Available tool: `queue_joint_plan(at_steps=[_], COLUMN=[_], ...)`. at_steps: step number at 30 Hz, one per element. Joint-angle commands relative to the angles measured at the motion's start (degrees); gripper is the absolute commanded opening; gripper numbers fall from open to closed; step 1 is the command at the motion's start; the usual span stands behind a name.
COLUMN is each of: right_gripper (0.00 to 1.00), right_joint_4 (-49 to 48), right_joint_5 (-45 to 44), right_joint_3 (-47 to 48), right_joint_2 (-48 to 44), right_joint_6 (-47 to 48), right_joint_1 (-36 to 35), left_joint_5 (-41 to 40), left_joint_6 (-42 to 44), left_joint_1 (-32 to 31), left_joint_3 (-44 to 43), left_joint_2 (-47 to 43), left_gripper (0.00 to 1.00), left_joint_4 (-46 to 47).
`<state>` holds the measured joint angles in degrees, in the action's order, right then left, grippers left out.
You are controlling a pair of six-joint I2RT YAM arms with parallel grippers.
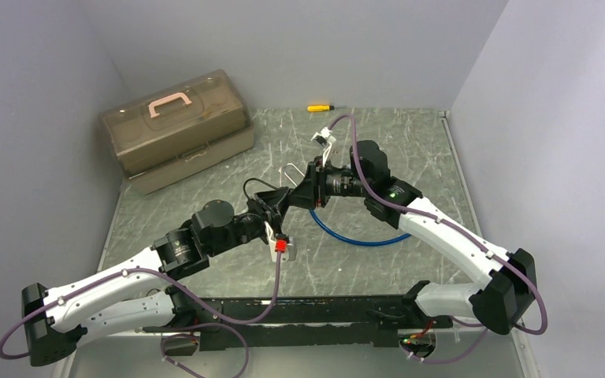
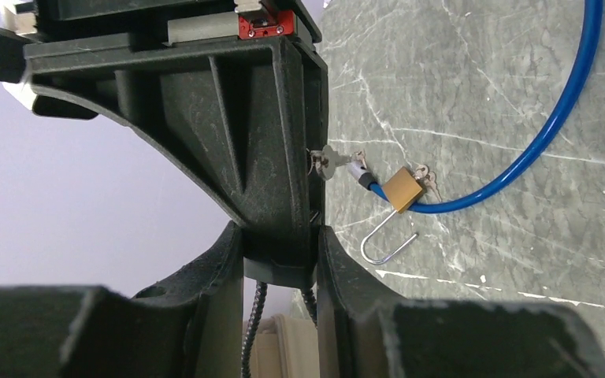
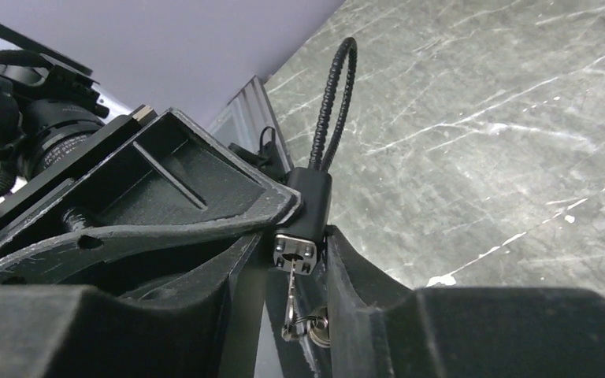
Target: Unlock with the key
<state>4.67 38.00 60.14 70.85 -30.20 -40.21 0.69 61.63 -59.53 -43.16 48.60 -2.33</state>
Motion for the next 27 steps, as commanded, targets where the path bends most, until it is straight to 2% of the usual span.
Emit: queue_joint_plan(at_steps=[1, 2, 3, 5, 7, 8, 9, 10, 14, 18, 23, 27], right_gripper=[0.28, 0.23, 0.18, 0.09, 0.01, 0.0, 0.0, 0.0, 0.0, 0.0, 0.0, 0.0], right_joint_4=[-7.06, -6.57, -5.74, -2.62, 1.76, 4.2, 6.44, 10.08, 21.23, 30.92, 39.56, 44.74], right_joint_5=[-0.53, -0.93, -1.05, -0.91, -0.32, 0.34, 1.49, 2.97, 6.47, 8.82, 4.99, -0.21], right_joint_3=[1.35, 1.49, 1.74, 3.0, 5.68, 6.97, 8.26, 9.63, 15.35, 21.53, 28.04, 32.73], right_joint_2=[0.12, -0.12, -0.36, -0.79, -0.7, -0.62, -0.4, -0.07, 1.7, 4.65, 8.8, 12.18], right_joint_6=[-1.51, -1.08, -0.32, 2.02, 5.3, 7.32, 9.6, 12.11, 22.26, 30.44, 37.04, 39.52], right_joint_1=[-0.23, -0.25, -0.2, -0.04, 0.09, 0.19, 0.15, 0.15, 0.24, -0.46, -4.04, -7.84], left_joint_5=[2.14, 2.25, 2.51, 2.52, 4.06, 4.58, 5.23, 6.19, 14.97, 26.85, 44.68, 50.16], left_joint_6=[-2.28, -2.66, -3.1, -5.19, -7.91, -10.07, -12.63, -15.38, -27.9, -33.48, -33.87, -30.83], left_joint_1=[-0.06, -0.06, -0.06, 0.13, 0.85, 1.3, 1.99, 2.9, 8.28, 14.04, 21.56, 22.49], left_joint_3=[-3.4, -3.65, -3.81, -3.98, -4.72, -5.3, -6.13, -7.26, -13.08, -14.22, -17.83, -17.39], left_joint_2=[0.09, 0.03, -0.04, -0.15, -0.29, -0.41, -0.48, -0.45, -0.2, -1.1, 1.68, 2.14], left_gripper=[0.0, 0.04, 0.13, 0.38, 0.54, 0.67, 0.87, 0.98, 1.0, 0.99, 0.99, 0.99], left_joint_4=[2.93, 2.51, 2.43, 0.53, -1.55, -2.79, -4.16, -5.99, -16.18, -22.35, -30.93, -34.18])
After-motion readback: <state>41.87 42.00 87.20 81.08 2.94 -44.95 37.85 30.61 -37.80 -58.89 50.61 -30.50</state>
